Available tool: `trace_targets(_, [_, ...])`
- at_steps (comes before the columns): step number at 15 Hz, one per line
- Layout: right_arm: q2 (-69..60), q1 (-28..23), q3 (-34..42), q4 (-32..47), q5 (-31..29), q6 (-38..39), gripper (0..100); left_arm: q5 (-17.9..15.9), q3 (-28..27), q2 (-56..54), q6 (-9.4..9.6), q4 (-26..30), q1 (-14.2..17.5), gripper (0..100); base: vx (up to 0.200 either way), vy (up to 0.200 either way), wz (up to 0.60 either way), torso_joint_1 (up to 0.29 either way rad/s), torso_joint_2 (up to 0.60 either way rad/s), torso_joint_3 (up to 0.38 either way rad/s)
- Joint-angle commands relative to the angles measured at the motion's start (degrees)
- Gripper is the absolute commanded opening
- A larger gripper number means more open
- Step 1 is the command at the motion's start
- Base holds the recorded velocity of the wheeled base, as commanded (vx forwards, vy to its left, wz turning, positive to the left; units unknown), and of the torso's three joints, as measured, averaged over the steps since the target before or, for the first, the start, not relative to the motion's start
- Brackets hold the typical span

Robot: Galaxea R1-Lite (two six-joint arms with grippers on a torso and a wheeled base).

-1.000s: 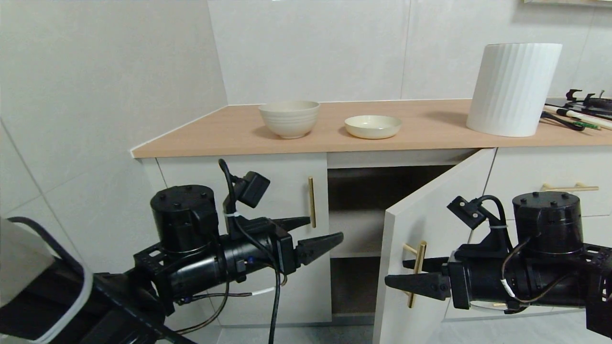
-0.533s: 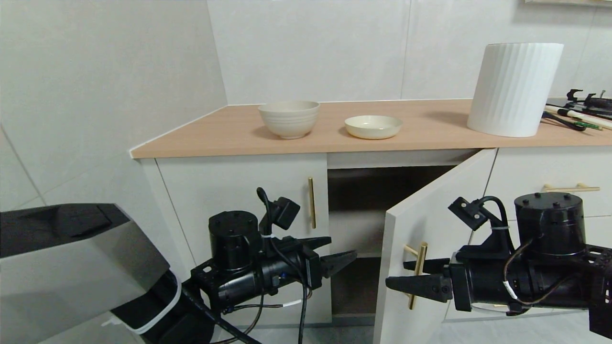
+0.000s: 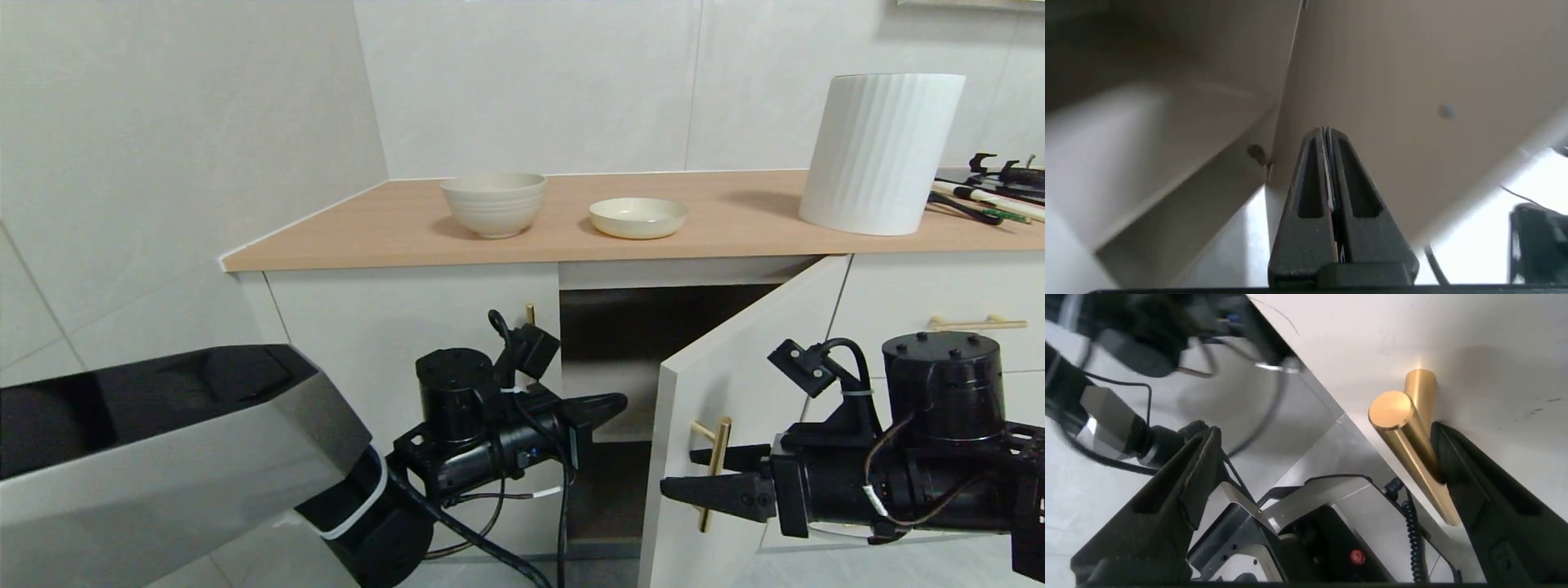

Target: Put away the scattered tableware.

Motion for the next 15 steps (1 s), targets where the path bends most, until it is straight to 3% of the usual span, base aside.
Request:
trace_targets(1, [-0.7, 0.0, 0.6, 0.0, -0.1, -0.2, 100, 0.0, -4.3, 5.4, 0.16, -0.1, -1.4, 0, 0.000, 0.000, 0.00, 0.000, 0.00, 0.000])
trace_targets(2, [-0.7, 0.0, 0.7, 0.0, -0.2, -0.3, 100, 0.0, -4.5, 5.7, 0.16, -0.3, -1.7, 0, 0.000, 0.000, 0.00, 0.000, 0.00, 0.000])
trace_targets(5, [-0.7, -0.2, 1.9, 0.1, -2.1, -8.0, 100, 0.2, -4.5, 6.6, 3.94, -3.1, -2.6, 0, 0.000, 0.000, 0.00, 0.000, 0.00, 0.000])
trace_targets(8, [-2.2, -1.7, 3.5, 0.2, -7.3, -10.8, 100, 0.2, -4.5, 6.6, 4.03, -3.1, -3.6, 0, 0.000, 0.000, 0.00, 0.000, 0.00, 0.000])
trace_targets(15, [-3.7, -2.6, 7.4, 0.1, -8.2, -12.4, 100, 0.2, -4.6, 5.9, 4.03, -3.3, -5.3, 0, 0.000, 0.000, 0.00, 0.000, 0.00, 0.000])
